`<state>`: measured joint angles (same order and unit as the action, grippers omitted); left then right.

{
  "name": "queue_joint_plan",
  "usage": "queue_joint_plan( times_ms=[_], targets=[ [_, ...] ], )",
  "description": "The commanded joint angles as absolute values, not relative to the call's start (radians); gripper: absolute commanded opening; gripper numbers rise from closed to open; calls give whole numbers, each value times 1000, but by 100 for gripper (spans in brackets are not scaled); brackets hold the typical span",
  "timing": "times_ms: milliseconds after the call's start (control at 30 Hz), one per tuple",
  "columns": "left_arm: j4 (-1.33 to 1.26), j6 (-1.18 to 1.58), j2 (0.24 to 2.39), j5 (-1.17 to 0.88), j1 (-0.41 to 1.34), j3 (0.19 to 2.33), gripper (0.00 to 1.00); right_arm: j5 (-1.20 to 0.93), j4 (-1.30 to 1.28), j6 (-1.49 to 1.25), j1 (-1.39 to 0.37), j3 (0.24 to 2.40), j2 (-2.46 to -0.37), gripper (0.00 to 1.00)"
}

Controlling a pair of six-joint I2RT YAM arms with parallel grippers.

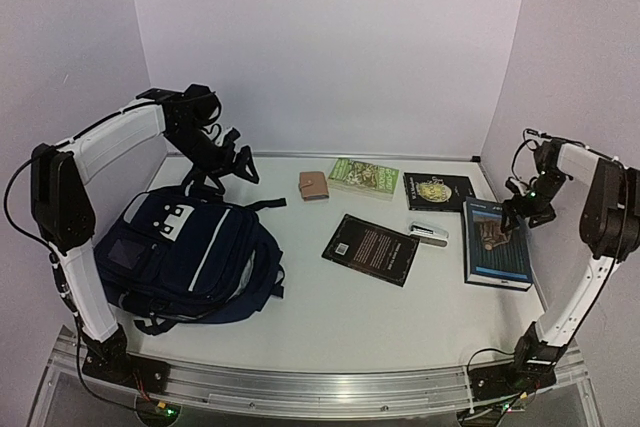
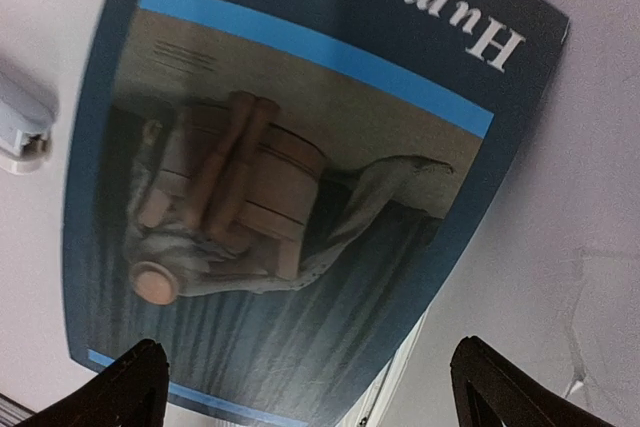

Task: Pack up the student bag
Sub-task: Pick up the book from the center of the board.

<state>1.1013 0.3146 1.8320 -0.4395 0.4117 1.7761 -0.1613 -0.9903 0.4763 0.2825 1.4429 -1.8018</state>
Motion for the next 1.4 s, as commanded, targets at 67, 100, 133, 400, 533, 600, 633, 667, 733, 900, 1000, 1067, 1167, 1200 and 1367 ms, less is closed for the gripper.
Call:
queue_joint_plan(
  times_ms=[67, 100, 133, 400, 533, 600, 633, 667, 733, 900, 1000, 1067, 1167, 1200, 1367],
  targets=[
    [1112, 327, 1859, -419, 435, 1856, 100, -107, -1052, 617, 339, 1482, -1902, 98],
    [1112, 328, 1861, -419, 437, 1858, 100, -112, -1052, 623, 339, 1481, -1914, 98],
    [1110, 329, 1861, -419, 438, 1858, 100, -129, -1055, 627, 338, 1483, -1922, 98],
    [1045, 344, 1863, -461, 449, 1842, 100, -318, -1116, 643, 260, 1454, -1973, 98],
    [1004, 358, 1883, -482, 466, 1856, 100, -367, -1077, 588, 160, 1411, -1957, 97],
    [970, 375, 1899, -492, 484, 1866, 100, -383, -1048, 543, 118, 1391, -1946, 96],
    [954, 385, 1911, -500, 493, 1874, 100, -396, -1036, 519, 95, 1386, -1942, 96],
    [940, 395, 1927, -510, 503, 1884, 100, -406, -1025, 498, 72, 1381, -1940, 95],
    [911, 407, 1961, -522, 531, 1903, 98, -421, -997, 457, 36, 1367, -1931, 94],
    [836, 424, 2057, -568, 588, 1979, 90, -395, -903, 392, -59, 1313, -1913, 94],
    [747, 458, 2125, -650, 602, 2049, 81, -415, -871, 371, -67, 1283, -1898, 93],
    [675, 496, 2182, -709, 618, 2086, 77, -446, -851, 361, -83, 1265, -1883, 93],
    [580, 552, 2259, -787, 648, 2128, 76, -485, -816, 331, -130, 1251, -1878, 90],
    [566, 562, 2282, -803, 657, 2142, 76, -493, -806, 323, -142, 1251, -1879, 89],
    [469, 639, 2376, -880, 689, 2132, 86, -508, -761, 308, -184, 1251, -1888, 88]
  ],
)
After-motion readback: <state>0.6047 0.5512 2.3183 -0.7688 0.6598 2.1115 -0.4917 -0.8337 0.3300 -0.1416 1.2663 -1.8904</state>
